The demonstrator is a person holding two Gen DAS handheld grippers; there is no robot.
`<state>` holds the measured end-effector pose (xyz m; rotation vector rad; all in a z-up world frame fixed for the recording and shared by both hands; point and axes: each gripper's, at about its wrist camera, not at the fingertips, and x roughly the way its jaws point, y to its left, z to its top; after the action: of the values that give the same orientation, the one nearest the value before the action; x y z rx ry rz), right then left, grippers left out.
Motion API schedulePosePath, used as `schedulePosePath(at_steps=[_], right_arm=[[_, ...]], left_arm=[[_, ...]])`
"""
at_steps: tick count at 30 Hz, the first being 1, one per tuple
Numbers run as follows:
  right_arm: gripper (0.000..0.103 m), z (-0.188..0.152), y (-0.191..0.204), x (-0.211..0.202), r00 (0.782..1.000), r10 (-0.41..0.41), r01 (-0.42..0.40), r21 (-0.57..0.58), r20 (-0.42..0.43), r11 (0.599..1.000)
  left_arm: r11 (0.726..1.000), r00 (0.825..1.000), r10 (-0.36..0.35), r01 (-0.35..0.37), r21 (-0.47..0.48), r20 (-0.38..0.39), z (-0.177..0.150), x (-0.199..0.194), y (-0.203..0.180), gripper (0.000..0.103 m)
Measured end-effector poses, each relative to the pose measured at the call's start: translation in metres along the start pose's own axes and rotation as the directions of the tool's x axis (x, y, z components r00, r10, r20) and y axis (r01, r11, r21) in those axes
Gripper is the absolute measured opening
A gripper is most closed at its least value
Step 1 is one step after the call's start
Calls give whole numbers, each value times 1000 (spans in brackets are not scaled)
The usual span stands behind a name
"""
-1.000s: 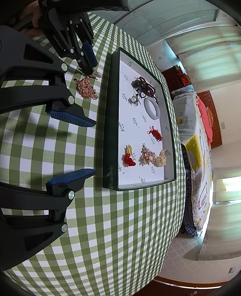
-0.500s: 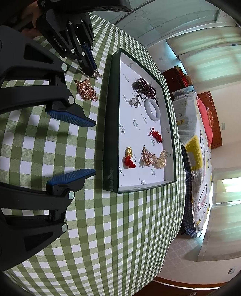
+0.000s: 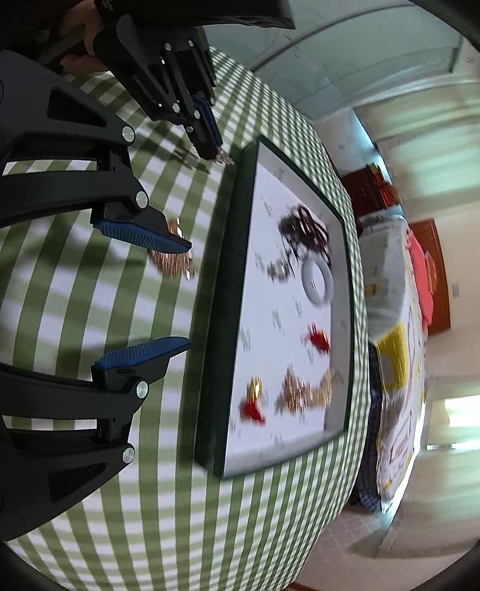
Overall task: Organize jewelry
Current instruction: 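Grasp the silver rhinestone brooch with the left tool while the right tool grasps the gold chain necklace, then carry the rhinestone brooch into the tray with the left tool while the right tool releases the gold chain there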
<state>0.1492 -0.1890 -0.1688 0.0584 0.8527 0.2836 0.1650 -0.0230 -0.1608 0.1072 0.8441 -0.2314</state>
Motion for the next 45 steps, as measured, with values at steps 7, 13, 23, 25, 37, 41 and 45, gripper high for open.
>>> schedulePosePath(at_steps=[7,13,23,25,37,41,45], right_arm=[[46,-1,13,19,999,13,-14,-28,-48,1000],[33,-3,16,22,999,-10,7,-72,-47,997],[11,-5,19,18,999,16,-19,-88,-35,996],[10,-6,19,13,1000,18,-20,-87,-25,996],[10,2,25,-25,997,17,-9,-108,69,994],[10,13,23,-46,992,17,-4,-103,125,995],[10,28,20,-65,982,15,4,-102,186,995]], left_arm=[[1000,1000,8,-8,-24,-9,-1,2,10,13],[1000,1000,6,-7,-26,-22,-4,6,10,13],[1000,1000,5,-5,-26,-18,-4,5,8,13],[1000,1000,5,-5,-26,-13,-3,4,7,13],[999,999,4,-3,-36,40,6,-14,6,13],[999,997,2,2,-48,81,14,-28,7,13],[998,992,-5,13,-60,128,26,-41,7,13]])
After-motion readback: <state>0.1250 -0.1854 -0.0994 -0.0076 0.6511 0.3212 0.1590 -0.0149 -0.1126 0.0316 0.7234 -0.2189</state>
